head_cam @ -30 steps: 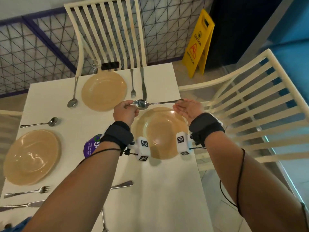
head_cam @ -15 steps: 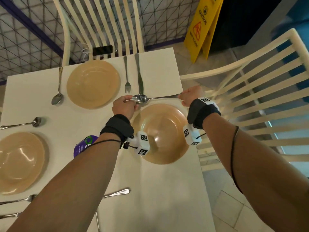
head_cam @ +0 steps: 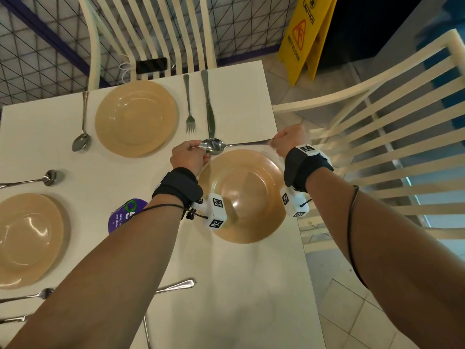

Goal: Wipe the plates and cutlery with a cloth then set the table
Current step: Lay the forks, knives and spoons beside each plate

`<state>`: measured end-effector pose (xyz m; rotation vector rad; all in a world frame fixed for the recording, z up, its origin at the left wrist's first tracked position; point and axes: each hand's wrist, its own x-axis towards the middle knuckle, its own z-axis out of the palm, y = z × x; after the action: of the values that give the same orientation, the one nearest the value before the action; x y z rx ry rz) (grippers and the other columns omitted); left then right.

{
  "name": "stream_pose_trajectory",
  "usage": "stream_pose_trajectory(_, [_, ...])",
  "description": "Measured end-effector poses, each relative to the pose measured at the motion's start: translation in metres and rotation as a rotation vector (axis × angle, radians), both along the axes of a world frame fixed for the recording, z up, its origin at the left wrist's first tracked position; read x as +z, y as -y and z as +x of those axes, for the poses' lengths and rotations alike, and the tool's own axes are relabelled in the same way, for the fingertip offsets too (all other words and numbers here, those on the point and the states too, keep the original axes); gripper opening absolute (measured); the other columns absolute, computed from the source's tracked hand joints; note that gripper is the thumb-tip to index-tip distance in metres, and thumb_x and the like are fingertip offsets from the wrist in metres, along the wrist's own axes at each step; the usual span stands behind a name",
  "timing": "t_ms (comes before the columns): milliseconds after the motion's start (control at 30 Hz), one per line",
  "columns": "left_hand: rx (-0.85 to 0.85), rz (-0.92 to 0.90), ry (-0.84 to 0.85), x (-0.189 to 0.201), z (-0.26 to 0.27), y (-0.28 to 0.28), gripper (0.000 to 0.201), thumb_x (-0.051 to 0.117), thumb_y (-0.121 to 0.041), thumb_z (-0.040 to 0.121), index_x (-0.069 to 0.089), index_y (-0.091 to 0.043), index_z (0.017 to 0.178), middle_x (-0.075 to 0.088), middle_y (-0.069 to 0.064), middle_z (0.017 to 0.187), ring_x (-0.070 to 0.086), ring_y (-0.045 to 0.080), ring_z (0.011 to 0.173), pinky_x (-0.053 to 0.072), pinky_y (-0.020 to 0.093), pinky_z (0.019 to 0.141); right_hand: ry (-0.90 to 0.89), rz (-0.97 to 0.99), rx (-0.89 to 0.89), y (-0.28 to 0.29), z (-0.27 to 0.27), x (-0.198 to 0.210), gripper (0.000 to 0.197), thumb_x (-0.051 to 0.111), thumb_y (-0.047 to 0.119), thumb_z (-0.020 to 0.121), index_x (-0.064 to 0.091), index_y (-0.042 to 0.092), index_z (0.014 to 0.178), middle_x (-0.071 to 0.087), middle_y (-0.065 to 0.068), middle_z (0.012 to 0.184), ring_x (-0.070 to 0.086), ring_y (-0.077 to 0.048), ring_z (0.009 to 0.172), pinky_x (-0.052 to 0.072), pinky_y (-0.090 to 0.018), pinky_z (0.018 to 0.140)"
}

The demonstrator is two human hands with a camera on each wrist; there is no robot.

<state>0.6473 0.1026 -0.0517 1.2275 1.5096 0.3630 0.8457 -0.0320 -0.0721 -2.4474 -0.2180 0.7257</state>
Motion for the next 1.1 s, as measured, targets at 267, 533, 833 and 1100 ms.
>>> stream_pose_trajectory(267, [0.0,-0.006,0.02,-0.003,-0.003,-0.002,0.027,0.063,0.002,0.088,0.073,-0.011,0.109,0.075,0.013,0.085,0.072,0.019,0.07,0.063,0.033,0.08,0.039,-0.048,0.01,0.002,-0.005,0.012,0.008,0.075,0.021,0.082,0.074,0.013,0.084,0.073,-0.006,0.085,0.068,-0.023,0.08,0.06,-0.035,0.077])
stream_pose_trajectory(533, [-0.031,-0.002,0.042,0.008,-0.016,-0.002,0.029,0.069,-0.005,0.082,0.07,-0.018,0.108,0.077,0.014,0.09,0.072,0.018,0.07,0.061,0.034,0.088,-0.003,-0.046,0.022,0.008,-0.005,0.026,0.017,0.081,0.025,0.08,0.074,0.013,0.089,0.074,-0.006,0.09,0.07,-0.024,0.084,0.059,-0.036,0.081])
stream_pose_trajectory(833, [-0.133,0.176,0.063,0.061,-0.137,0.029,0.016,0.066,-0.016,0.092,0.076,-0.017,0.105,0.075,0.007,0.095,0.072,0.022,0.08,0.06,0.037,0.085,0.125,0.203,0.191,0.051,-0.083,0.091,0.019,0.071,0.025,0.087,0.075,0.017,0.103,0.071,0.005,0.093,0.062,-0.01,0.082,0.045,-0.019,0.074])
stream_pose_trajectory(1100, [-0.395,0.334,-0.408,0.064,-0.309,0.079,0.015,0.067,-0.019,0.094,0.074,-0.023,0.107,0.073,-0.001,0.109,0.066,0.019,0.098,0.052,0.037,0.094,-0.012,0.263,0.594,0.082,-0.263,0.086,0.014,0.07,0.026,0.087,0.073,0.023,0.1,0.071,0.007,0.093,0.064,-0.009,0.08,0.055,-0.032,0.082])
